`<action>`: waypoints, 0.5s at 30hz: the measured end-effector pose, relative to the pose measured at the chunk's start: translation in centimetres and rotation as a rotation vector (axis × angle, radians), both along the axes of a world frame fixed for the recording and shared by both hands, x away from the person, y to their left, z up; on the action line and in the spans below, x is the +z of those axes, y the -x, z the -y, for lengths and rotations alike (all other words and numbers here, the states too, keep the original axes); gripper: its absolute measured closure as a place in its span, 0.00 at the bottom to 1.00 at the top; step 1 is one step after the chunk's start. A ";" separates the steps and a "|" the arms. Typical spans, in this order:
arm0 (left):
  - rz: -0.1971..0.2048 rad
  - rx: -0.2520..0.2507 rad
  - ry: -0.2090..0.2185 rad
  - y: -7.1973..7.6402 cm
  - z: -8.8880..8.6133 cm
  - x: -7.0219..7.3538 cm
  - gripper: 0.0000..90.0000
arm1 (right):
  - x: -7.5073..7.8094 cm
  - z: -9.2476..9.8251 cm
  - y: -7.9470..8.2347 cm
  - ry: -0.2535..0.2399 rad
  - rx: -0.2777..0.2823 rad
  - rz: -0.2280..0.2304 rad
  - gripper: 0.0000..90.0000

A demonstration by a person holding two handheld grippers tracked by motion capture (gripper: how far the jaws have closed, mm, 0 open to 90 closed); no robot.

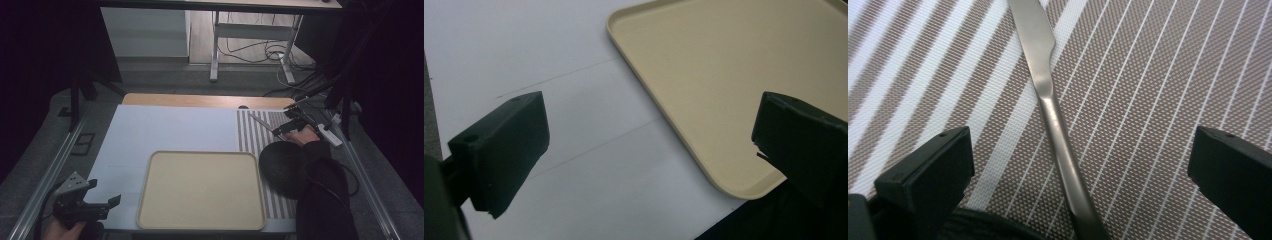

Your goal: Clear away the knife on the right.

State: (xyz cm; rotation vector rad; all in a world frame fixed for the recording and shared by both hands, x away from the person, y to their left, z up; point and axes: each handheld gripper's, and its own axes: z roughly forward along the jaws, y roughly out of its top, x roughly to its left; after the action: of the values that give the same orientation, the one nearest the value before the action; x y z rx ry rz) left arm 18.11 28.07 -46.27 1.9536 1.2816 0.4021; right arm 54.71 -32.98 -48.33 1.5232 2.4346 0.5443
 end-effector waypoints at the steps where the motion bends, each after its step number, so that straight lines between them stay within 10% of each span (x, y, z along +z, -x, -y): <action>1: 0.000 0.000 0.000 0.0 0.0 0.0 0.03 | 0.0 0.0 0.0 0.000 0.000 0.000 0.00; 6: 0.001 -0.001 -0.003 0.0 0.0 0.0 0.03 | -1.1 -0.6 -0.4 0.042 0.024 -0.024 0.05; 13: 0.001 0.000 -0.005 0.0 0.1 0.0 0.03 | -1.4 -0.7 -0.3 0.064 0.082 -0.032 0.45; 15: 0.001 -0.001 -0.007 0.0 0.1 0.0 0.03 | -1.1 -0.7 -0.3 0.065 0.113 -0.039 0.70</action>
State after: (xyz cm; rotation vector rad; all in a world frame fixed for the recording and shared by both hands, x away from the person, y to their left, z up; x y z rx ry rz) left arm 18.11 27.98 -46.29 1.9594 1.2805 0.4071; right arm 54.99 -32.29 -49.42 1.3908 2.5531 0.4545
